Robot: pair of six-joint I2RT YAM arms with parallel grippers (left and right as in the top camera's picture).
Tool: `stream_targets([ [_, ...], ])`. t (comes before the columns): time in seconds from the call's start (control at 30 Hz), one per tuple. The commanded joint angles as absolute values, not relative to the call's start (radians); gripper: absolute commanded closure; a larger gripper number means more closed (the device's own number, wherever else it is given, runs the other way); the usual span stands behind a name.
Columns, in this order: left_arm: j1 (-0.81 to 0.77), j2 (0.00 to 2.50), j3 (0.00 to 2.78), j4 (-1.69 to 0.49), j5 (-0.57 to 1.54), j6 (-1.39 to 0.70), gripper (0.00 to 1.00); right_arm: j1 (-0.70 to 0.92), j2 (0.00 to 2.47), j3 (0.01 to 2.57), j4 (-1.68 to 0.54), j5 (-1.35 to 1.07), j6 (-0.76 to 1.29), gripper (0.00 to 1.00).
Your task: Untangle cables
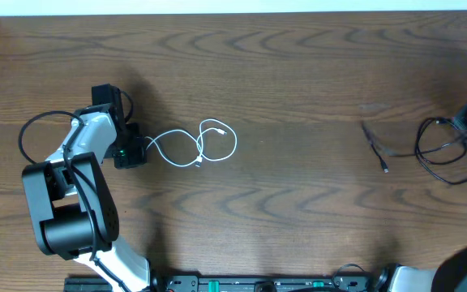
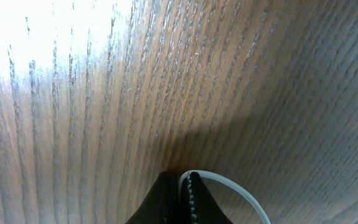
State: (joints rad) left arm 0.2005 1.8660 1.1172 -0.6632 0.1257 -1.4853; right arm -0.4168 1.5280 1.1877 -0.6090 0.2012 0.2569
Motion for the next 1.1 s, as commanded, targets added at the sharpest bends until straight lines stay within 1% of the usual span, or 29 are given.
stream_targets([
  [0.0,0.206,1.874,1.109,-0.676,0.105,-1.48,0.93,-0.423,1.602,1.208,-0.619,0.052,0.218,0.99],
  [0.17,0.206,1.874,1.109,-0.676,0.105,-1.48,0.92,-0.423,1.691,1.208,-0.628,0.014,0.219,0.99],
  [0.2,0.206,1.874,1.109,-0.676,0.105,-1.48,0.92,-0.423,1.702,1.208,-0.628,0.01,0.219,0.96],
  [0.23,0.206,1.874,1.109,-0.676,0.105,-1.48,0.92,-0.423,1.71,1.208,-0.628,0.002,0.219,0.89],
  [0.27,0.206,1.874,1.109,-0.676,0.105,-1.48,0.92,-0.423,1.718,1.208,-0.628,-0.011,0.219,0.73],
  [0.3,0.206,1.874,1.109,-0.676,0.105,-1.48,0.93,-0.423,1.721,1.208,-0.627,-0.034,0.219,0.58],
  [0.33,0.206,1.874,1.109,-0.676,0.105,-1.48,0.92,-0.423,1.723,1.208,-0.624,-0.056,0.217,0.51],
  [0.37,0.206,1.874,1.109,-0.676,0.105,-1.48,0.92,-0.422,1.723,1.208,-0.621,-0.084,0.202,0.48],
  [0.47,0.206,1.874,1.109,-0.676,0.105,-1.479,0.92,-0.419,1.723,1.208,-0.617,-0.154,0.17,0.31],
  [0.5,0.206,1.874,1.109,-0.676,0.105,-1.48,0.92,-0.414,1.723,1.208,-0.62,-0.162,0.17,0.27],
  [0.53,0.206,1.874,1.109,-0.676,0.105,-1.48,0.92,-0.408,1.723,1.208,-0.623,-0.164,0.17,0.24],
  [0.6,0.206,1.874,1.109,-0.676,0.105,-1.48,0.92,-0.389,1.723,1.208,-0.628,-0.164,0.17,0.24],
  [0.73,0.206,1.874,1.109,-0.676,0.105,-1.48,0.92,-0.319,1.723,1.208,-0.636,-0.164,0.17,0.28],
  [0.83,0.206,1.874,1.109,-0.676,0.105,-1.48,0.93,-0.252,1.723,1.208,-0.654,-0.163,0.171,0.3],
  [0.97,0.206,1.874,1.109,-0.676,0.105,-1.48,0.92,-0.16,1.723,1.208,-0.705,-0.163,0.204,0.29],
  [1.07,0.206,1.874,1.109,-0.676,0.105,-1.48,0.92,-0.094,1.723,1.205,-0.758,-0.164,0.231,0.31],
])
